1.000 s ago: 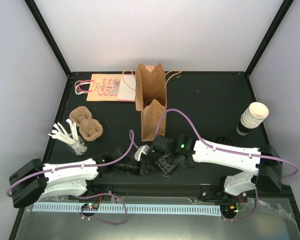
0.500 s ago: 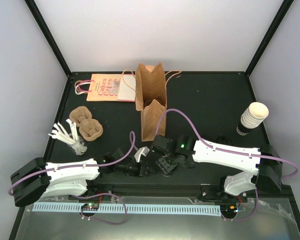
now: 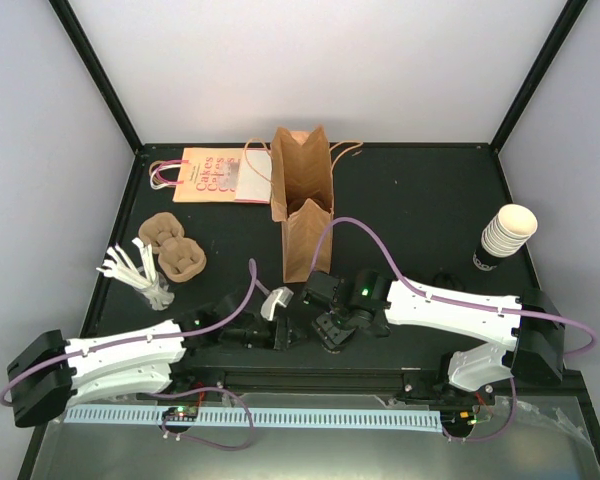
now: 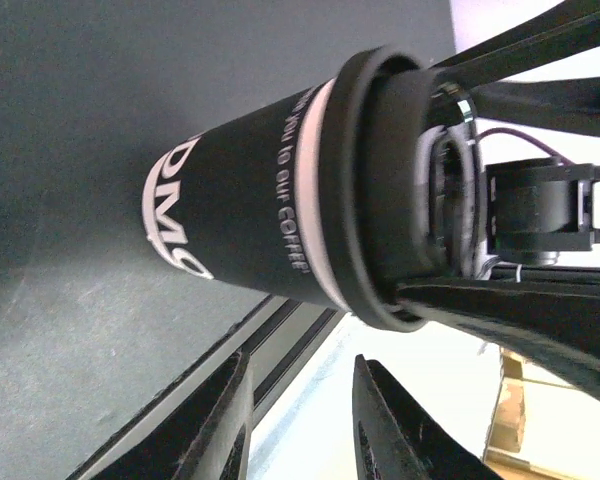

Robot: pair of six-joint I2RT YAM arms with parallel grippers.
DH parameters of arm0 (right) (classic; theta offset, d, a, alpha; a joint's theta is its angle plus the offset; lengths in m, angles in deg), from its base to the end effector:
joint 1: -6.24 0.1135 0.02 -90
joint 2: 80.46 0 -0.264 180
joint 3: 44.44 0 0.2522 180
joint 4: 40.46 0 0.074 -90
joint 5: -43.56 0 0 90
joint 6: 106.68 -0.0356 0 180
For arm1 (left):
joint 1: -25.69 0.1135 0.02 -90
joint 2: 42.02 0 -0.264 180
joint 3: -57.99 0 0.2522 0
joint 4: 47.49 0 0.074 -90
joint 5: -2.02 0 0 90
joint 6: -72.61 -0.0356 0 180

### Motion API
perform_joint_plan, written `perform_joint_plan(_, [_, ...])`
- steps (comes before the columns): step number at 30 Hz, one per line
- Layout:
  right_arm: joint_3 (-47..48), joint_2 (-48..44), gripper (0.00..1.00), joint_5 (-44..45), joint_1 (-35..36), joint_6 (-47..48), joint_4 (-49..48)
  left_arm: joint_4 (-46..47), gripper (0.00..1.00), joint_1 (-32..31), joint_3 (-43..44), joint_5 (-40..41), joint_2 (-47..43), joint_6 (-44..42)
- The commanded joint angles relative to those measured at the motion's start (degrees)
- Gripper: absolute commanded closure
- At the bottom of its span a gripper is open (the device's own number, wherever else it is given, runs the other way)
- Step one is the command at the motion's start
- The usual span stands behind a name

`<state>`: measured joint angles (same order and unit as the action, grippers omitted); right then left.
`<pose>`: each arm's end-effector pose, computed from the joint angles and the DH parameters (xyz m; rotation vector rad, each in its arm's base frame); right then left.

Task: Pack the takeout coffee

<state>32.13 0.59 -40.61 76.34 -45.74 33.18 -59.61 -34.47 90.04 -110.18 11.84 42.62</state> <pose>0.0895 0.2366 0.2475 -1.0115 2.7467 0.1352 0.0815 -0.1691 0.1733 0.2736 2.5861 -1.4469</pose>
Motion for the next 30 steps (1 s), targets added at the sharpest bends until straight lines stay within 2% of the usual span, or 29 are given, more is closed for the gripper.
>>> perform_joint_plan(1, [-7.32,7.02,0.30,-4.60,1.25,-1.49,2.97,-5.22,0.69,-0.31,3.95,3.16,-3.33,-2.22])
perform_joint_plan(18, [-6.81,6.31,0.30,-3.36,1.10,-3.02,2.90,-7.82,0.65,-0.22,5.92,6.55,-8.62,-3.88])
perform_joint_plan(30, [-0.48,5.32,0.30,0.56,1.17,-4.05,6.07,-9.82,0.61,0.46,6.76,11.17,-12.14,-5.76])
